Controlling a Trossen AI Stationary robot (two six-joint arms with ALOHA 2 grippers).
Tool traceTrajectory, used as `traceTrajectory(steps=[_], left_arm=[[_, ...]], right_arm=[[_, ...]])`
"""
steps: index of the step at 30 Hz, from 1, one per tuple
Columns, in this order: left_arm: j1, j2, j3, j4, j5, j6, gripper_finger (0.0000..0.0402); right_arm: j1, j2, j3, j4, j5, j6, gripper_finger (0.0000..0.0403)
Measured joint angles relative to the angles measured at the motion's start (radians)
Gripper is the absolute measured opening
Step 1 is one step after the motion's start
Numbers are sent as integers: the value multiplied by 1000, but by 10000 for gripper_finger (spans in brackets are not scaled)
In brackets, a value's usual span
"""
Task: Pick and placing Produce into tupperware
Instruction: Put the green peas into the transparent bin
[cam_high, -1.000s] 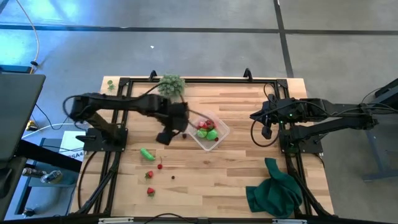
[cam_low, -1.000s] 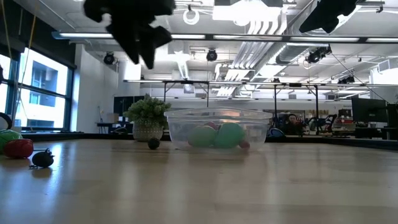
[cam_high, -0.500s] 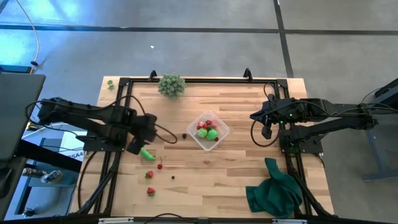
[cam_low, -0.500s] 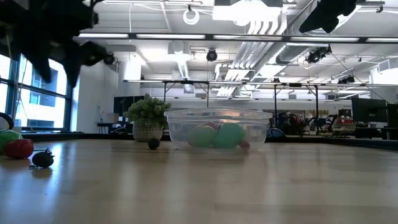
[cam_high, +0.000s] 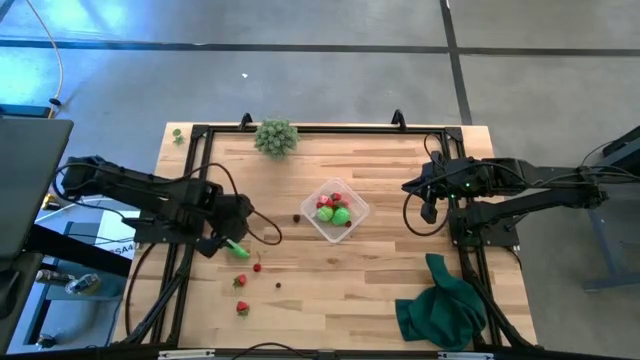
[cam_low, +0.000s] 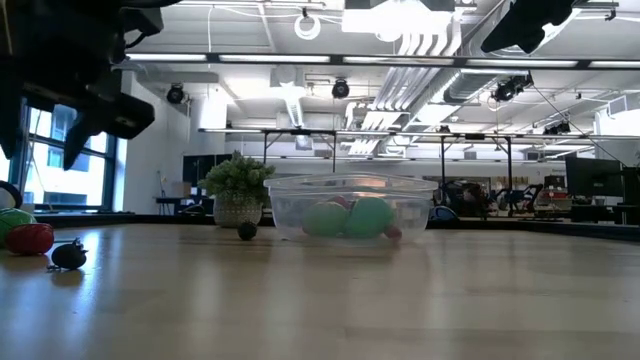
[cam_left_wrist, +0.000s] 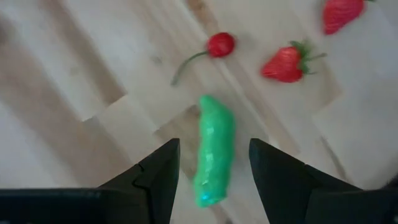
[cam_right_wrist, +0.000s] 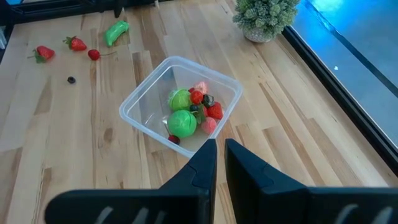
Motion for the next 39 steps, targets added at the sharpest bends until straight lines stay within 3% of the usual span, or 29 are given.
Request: traceTrajectory(steps=[4,9,20,26,39], left_arm=[[-65,38,0,13,5,-51,184],[-115,115,0,25,-114,-141,184],[-152,242,0,50,-106,-185,184],[-152,271,1,91,-63,-196,184],[-151,288,1,78,-72,-214,184]], right_arm=[[0,0,0,0,0,0,25],[0,0,0,0,0,0,25],[0,0,0,0,0,0,25],[0,0,0,0,0,0,25],[0,0,0,0,0,0,25]])
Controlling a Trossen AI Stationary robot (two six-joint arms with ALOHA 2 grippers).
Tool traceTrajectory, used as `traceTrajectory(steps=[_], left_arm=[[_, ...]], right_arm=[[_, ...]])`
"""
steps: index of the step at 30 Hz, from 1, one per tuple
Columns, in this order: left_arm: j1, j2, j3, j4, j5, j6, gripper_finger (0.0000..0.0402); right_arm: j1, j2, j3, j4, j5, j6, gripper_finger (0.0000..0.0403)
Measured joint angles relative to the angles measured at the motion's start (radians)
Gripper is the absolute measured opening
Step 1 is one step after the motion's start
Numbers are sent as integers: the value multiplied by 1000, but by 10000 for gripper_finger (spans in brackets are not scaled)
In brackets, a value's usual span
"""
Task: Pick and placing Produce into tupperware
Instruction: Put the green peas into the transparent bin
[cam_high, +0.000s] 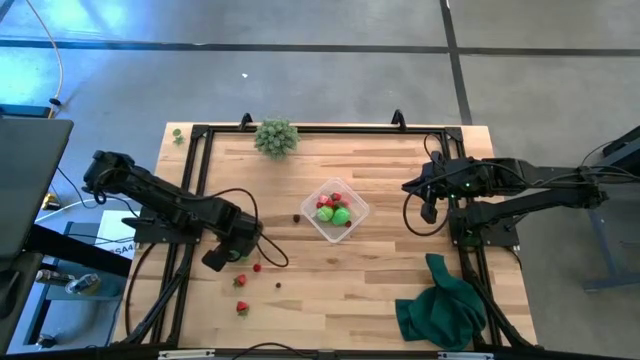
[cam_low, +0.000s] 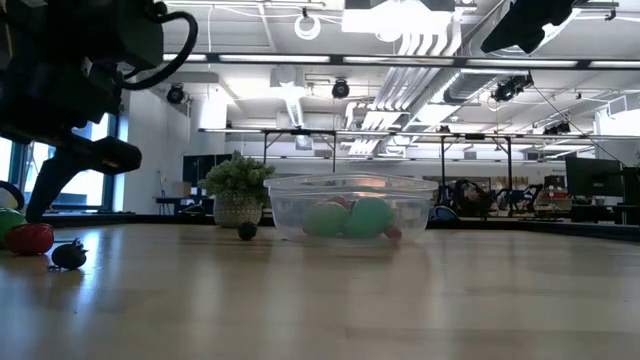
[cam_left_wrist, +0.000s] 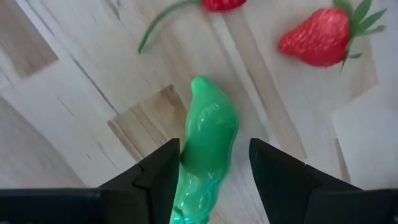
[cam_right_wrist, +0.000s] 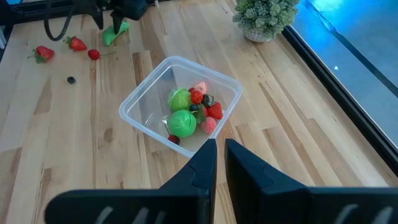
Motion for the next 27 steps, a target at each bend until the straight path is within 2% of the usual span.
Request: traceTrajectory(steps=[11,21,27], left_arm=[[0,99,0,-11,27,-6,184],[-1,107,2,-8,3,-43,184],[-2,107,2,-2,-22,-117,184]], right_arm=[[0,0,0,0,0,0,25],[0,0,0,0,0,0,25],[0,0,0,0,0,0,25]])
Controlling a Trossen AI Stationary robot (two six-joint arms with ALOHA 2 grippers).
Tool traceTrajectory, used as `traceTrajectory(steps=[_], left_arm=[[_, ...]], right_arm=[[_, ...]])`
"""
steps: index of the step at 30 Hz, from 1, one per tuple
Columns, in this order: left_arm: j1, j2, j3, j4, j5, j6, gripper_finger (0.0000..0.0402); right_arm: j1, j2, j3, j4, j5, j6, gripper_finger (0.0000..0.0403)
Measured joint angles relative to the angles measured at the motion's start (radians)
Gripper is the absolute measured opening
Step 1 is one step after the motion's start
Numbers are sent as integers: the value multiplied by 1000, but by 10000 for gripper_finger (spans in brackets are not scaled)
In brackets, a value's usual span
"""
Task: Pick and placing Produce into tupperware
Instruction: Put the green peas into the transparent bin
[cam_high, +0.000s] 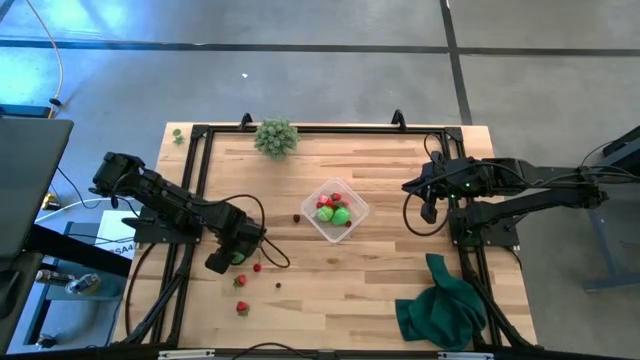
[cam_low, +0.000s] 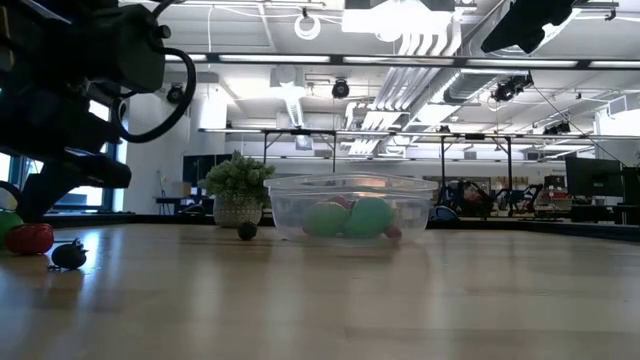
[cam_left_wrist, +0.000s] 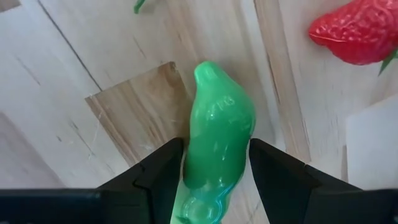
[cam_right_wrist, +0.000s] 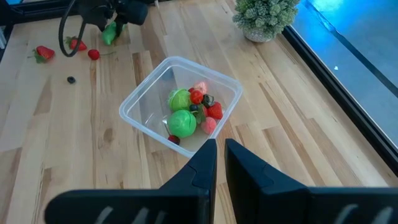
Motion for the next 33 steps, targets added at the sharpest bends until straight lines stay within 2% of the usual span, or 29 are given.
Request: traceTrajectory(steps=[10,16,22,33], left_arm=[[0,0,1,-2,-62,-28,184],[3,3,21,-6,-215,-39,184],[2,3,42,0,-299,-45,184],[2,2,42,18,-286,-12,184]], right_arm=[[0,0,0,0,0,0,25],[0,0,0,0,0,0,25],[0,0,0,0,0,0,25],[0,0,0,0,0,0,25]])
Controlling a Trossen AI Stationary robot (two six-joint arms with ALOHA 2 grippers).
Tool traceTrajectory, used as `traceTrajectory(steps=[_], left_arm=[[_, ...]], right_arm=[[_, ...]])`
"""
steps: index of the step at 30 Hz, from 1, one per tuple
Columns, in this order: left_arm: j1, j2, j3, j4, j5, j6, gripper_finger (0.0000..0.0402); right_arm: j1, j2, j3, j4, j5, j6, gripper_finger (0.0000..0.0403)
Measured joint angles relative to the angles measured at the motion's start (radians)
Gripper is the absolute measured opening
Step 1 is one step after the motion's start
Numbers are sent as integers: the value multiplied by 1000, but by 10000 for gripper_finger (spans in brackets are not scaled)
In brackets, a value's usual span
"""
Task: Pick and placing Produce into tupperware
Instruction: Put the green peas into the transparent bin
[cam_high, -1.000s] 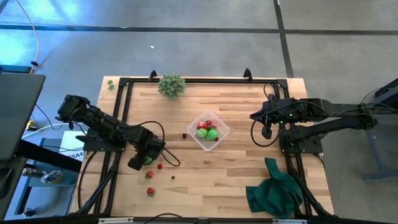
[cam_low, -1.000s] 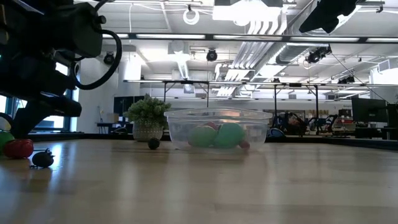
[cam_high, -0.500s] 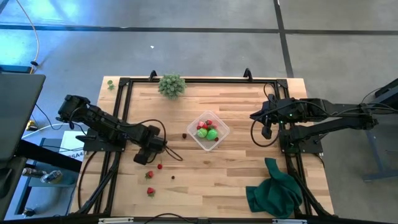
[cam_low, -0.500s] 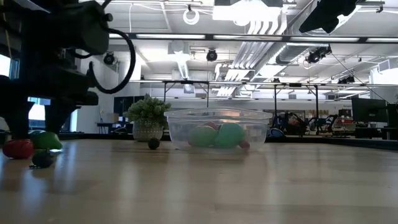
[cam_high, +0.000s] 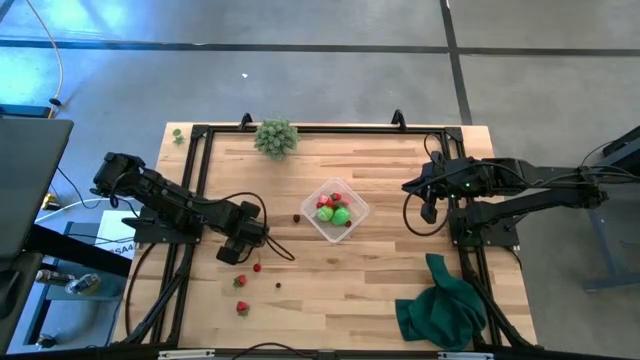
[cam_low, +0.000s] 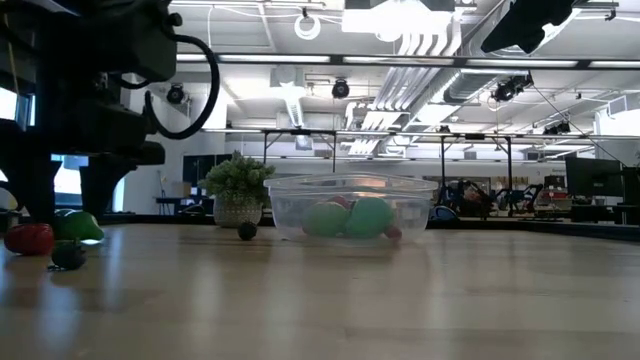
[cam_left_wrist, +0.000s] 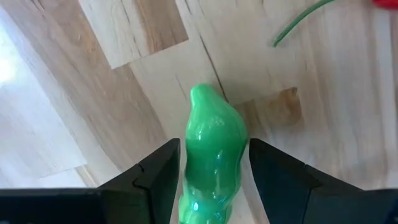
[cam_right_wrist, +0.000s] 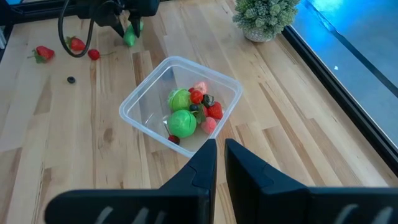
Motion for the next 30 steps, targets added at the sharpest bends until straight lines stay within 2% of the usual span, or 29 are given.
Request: traceTrajectory(steps=[7,18,30], left_arm=[[0,0,-2,2,14,-9,180],[0,30,-1,3,50,-10,123],[0,32,-2,7,50,-10,133]], right_arm=[[0,0,0,0,0,0,25],[0,0,0,0,0,0,25],[0,0,0,0,0,0,25]])
